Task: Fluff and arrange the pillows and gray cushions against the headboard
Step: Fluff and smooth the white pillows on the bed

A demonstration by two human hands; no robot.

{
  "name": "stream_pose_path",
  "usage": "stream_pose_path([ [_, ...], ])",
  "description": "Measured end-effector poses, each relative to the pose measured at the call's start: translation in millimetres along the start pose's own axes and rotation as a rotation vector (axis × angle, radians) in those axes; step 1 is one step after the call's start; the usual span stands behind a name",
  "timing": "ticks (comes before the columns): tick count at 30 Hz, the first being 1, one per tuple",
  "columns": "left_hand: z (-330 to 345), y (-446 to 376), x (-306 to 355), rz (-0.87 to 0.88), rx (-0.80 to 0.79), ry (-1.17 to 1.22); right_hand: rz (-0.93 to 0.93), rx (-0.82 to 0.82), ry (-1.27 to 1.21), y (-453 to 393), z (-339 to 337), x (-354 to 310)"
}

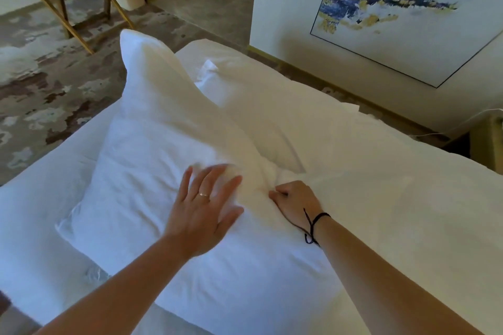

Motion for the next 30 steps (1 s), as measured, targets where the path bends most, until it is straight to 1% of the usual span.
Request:
stream_pose_path([
  [1,-17,-18,2,0.041,0.023,-0.026,-0.012,0.028,0.005,20,3,-3],
  [2,-33,-37,5,0.083,0.002,-0.062,-0.031,0.056,0.005,40,6,-6],
  [3,-47,-55,7,0.126,-0.084,-0.104,-0.047,0.081,-0.002,61,9,-9],
  [6,-73,-86,8,0.231,-0.534,-0.237,-0.145,0.128,-0.016,118,14,-12],
  [7,-79,-89,7,0.224,-0.647,-0.250,-0.196,0.139,0.005,136,14,-13],
  [8,-85,-87,7,0.197,-0.726,-0.245,-0.237,0.141,0.044,150,15,-13],
  [10,-94,-76,8,0.164,-0.801,-0.223,-0.313,0.154,0.129,167,15,-13],
  [12,-95,-61,5,0.179,-0.811,-0.243,-0.325,0.160,0.192,170,10,-14],
  [15,-97,-43,-2,0.162,-0.774,-0.248,-0.226,0.077,0.339,165,3,-1],
  [18,-103,-31,1,0.173,-0.641,-0.233,-0.166,0.105,0.341,163,4,9],
  [20,-110,-27,9,0.156,-0.533,-0.176,-0.133,0.123,0.339,166,9,14],
  [23,-126,-23,33,0.195,-0.294,-0.097,-0.082,0.188,0.307,176,11,20],
  [26,-146,-22,67,0.264,-0.183,-0.036,-0.036,0.243,0.259,193,1,26],
  [30,-179,-24,131,0.421,-0.020,0.103,-0.087,0.400,0.175,225,-30,42],
])
Point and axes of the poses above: each hand's wrist, its own y-axis away from the middle knuckle, its own z-axis out of the palm, x = y × z, the point moved 1 cm from there along -y, towards the middle knuckle, and after that the axes turned 2 degrees about x, right-handed, at the moved point
